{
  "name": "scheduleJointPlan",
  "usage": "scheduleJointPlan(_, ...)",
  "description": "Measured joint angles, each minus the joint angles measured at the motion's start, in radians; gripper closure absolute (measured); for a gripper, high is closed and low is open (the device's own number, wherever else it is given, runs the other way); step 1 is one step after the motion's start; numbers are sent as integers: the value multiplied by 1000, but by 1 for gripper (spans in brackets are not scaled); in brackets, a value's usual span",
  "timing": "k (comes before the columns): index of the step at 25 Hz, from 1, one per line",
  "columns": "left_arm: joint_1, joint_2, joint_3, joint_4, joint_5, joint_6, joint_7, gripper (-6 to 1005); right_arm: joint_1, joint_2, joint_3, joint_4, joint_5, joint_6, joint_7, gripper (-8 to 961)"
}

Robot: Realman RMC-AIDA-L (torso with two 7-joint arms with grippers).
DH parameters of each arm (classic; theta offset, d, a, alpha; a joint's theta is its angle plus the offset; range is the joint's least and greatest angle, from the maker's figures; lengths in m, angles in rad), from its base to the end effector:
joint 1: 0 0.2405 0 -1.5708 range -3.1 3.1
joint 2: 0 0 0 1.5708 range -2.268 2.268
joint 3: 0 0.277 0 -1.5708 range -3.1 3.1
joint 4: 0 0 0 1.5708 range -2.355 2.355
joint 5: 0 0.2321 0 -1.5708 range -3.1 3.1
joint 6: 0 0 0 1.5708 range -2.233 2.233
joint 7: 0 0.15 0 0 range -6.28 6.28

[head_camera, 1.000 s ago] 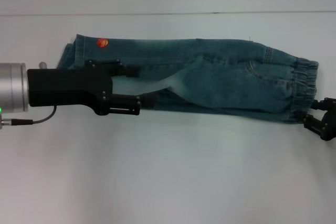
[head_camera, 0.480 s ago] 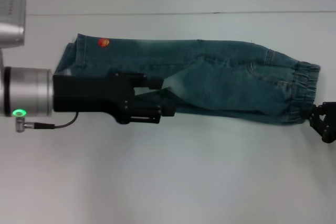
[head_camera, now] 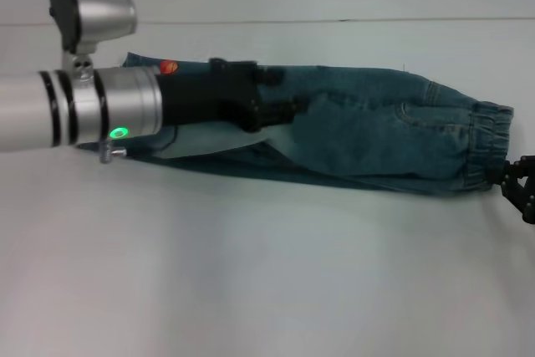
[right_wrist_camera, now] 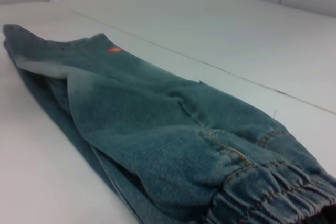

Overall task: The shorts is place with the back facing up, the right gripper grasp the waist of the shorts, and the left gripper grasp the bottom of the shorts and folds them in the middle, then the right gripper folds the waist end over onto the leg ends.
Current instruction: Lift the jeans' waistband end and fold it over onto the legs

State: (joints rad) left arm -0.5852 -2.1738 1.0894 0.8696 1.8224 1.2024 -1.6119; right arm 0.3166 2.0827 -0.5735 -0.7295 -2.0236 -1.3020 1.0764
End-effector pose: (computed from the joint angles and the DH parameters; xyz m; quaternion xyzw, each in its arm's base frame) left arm -0.1906 0.4102 -0.0605 -0.9418 -0.1874 -0.2251 0.1649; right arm 0.3953 0.3210 0.0215 -0.9122 0.2013 0.1178 0.3368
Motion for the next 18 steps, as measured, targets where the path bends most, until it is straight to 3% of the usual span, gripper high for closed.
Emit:
scheduleJointPlan(7, -56, -2, 167, -114, -160, -170, 155, 425, -15, -7, -2, -72, -15, -65, 45, 867)
scheduleJointPlan(10, -85, -2, 299, -187, -277, -279, 231, 552, -17, -1, 2, -108, -43, -86, 64, 867)
scheduleJointPlan(18, -103, -1, 485, -248, -525, -468, 333, 867, -23, 4, 1, -228, -86, -209, 126, 869)
